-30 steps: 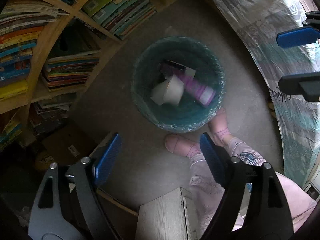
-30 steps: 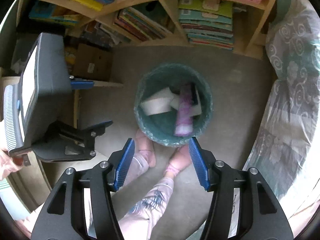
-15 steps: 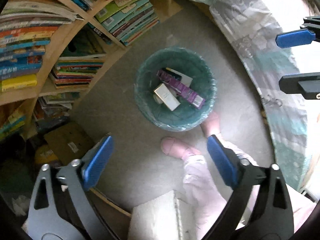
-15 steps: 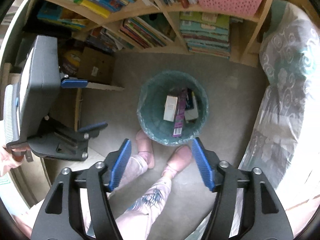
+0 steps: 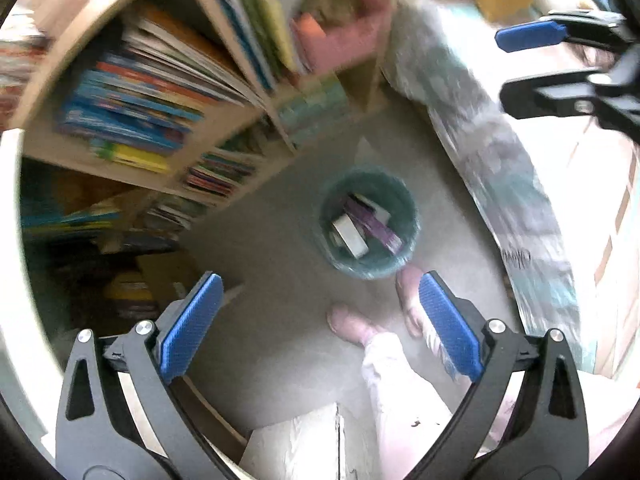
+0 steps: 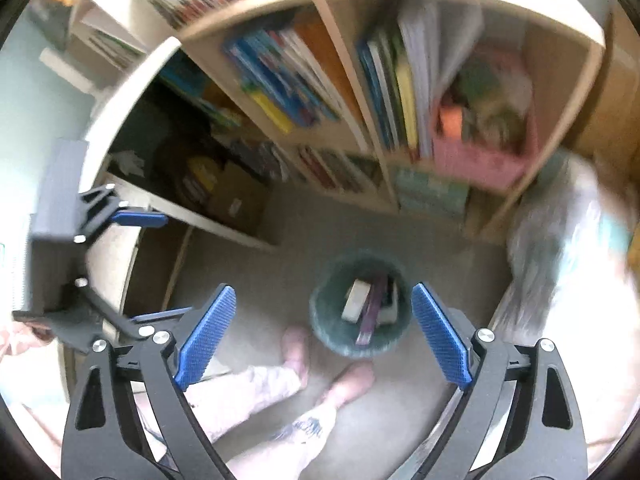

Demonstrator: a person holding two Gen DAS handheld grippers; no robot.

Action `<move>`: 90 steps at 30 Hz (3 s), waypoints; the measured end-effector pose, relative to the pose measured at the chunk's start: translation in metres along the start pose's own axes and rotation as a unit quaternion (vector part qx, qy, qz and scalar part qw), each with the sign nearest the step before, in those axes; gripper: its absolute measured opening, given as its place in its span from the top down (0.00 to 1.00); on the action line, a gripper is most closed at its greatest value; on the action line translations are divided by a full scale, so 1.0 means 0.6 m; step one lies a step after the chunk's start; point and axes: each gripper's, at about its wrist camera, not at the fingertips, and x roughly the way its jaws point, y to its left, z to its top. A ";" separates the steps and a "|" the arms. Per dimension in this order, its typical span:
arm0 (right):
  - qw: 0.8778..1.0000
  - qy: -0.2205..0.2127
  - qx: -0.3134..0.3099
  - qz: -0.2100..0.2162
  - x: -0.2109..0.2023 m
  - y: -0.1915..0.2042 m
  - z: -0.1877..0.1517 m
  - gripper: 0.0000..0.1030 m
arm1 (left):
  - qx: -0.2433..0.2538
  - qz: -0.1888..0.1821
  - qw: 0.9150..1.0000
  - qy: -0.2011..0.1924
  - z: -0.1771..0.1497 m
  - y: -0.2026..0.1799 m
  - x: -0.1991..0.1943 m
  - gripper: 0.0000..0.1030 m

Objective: Collect trash
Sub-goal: 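Swing both tools back over the table toward the red-white box and blue bag, then close the left tool on the blue bag while the right tool grasps the red-white box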

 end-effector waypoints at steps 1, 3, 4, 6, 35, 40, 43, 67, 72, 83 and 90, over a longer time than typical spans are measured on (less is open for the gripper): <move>1.000 -0.009 -0.011 0.003 -0.009 0.009 0.010 0.13 | -0.008 0.006 1.000 -0.010 -0.005 0.009 -0.020 0.07; 0.998 -0.035 -0.049 0.007 -0.034 0.045 0.036 0.13 | -0.028 0.019 0.999 -0.035 -0.019 0.033 -0.067 0.07; 0.997 -0.042 -0.066 0.010 -0.041 0.061 0.047 0.12 | -0.042 0.029 0.998 -0.048 -0.028 0.048 -0.092 0.07; 0.993 -0.050 -0.105 0.021 -0.052 0.103 0.079 0.12 | -0.069 0.050 0.994 -0.067 -0.050 0.079 -0.135 0.07; 0.839 0.002 -0.508 0.197 0.121 0.775 0.278 0.12 | -0.443 0.191 0.876 -0.020 -0.559 0.467 -0.269 0.07; 0.806 0.027 -0.547 0.222 0.165 0.868 0.281 0.12 | -0.470 0.181 0.863 -0.020 -0.595 0.505 -0.258 0.07; 0.786 0.049 -0.571 0.232 0.197 0.912 0.283 0.12 | -0.484 0.173 0.857 -0.026 -0.612 0.523 -0.250 0.07; 0.627 0.182 -0.686 0.320 0.396 1.089 0.297 0.14 | -0.517 0.131 0.846 -0.018 -0.615 0.632 -0.144 0.10; 0.611 0.195 -0.696 0.324 0.413 1.103 0.292 0.29 | -0.523 0.116 0.843 -0.040 -0.627 0.646 -0.139 0.17; 0.625 0.190 -0.684 0.325 0.413 1.107 0.319 0.57 | -0.522 0.094 0.844 -0.078 -0.649 0.651 -0.160 0.66; 0.652 0.178 -0.668 0.311 0.398 1.092 0.323 0.58 | -0.521 0.094 0.844 -0.091 -0.671 0.640 -0.173 0.75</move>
